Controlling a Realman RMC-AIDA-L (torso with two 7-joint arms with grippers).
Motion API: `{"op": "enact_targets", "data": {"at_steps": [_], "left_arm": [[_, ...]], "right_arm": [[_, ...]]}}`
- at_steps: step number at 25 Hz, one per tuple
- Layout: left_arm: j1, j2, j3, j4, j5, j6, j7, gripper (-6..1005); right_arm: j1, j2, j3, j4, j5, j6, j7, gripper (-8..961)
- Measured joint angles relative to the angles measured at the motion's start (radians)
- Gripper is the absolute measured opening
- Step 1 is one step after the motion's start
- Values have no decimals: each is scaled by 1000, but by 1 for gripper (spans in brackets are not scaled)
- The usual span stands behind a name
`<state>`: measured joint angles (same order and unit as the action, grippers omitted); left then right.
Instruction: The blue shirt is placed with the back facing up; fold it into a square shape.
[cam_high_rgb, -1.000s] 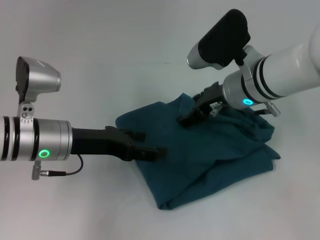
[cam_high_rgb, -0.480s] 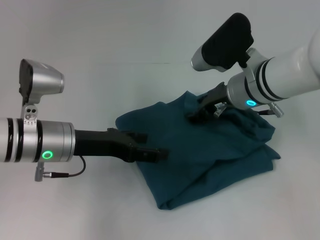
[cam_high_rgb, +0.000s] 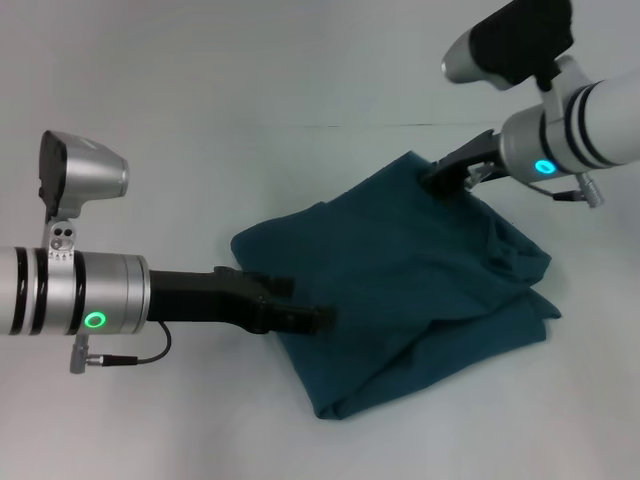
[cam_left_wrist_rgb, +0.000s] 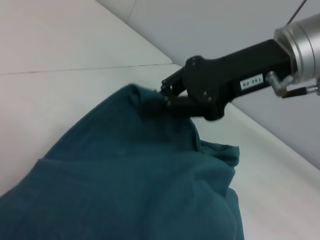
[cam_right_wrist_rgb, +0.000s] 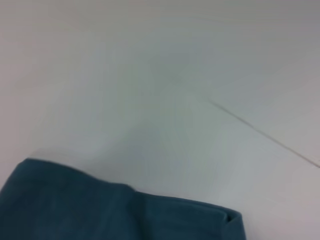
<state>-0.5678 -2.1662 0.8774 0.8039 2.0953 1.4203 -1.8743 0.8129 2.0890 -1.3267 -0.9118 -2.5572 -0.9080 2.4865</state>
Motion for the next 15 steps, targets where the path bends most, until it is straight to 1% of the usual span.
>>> {"op": "enact_targets", "data": {"at_steps": [3,6,11,15], "left_arm": [[0,0,0,-3,0,0,4,949],[1,0,0,-4,0,1,9,949],[3,-1,0,-5,0,0,26,948],[3,-1,0,-5,0,6,46,949]], "right_arm": [[1,-1,49,7,-7,11,1,200],[3,-1,72,14,-19,19,5,83],[-16,-1,133,-4,-32,17,-1,42],[-59,-3,173,-91,-32,-83,-17,122]]}}
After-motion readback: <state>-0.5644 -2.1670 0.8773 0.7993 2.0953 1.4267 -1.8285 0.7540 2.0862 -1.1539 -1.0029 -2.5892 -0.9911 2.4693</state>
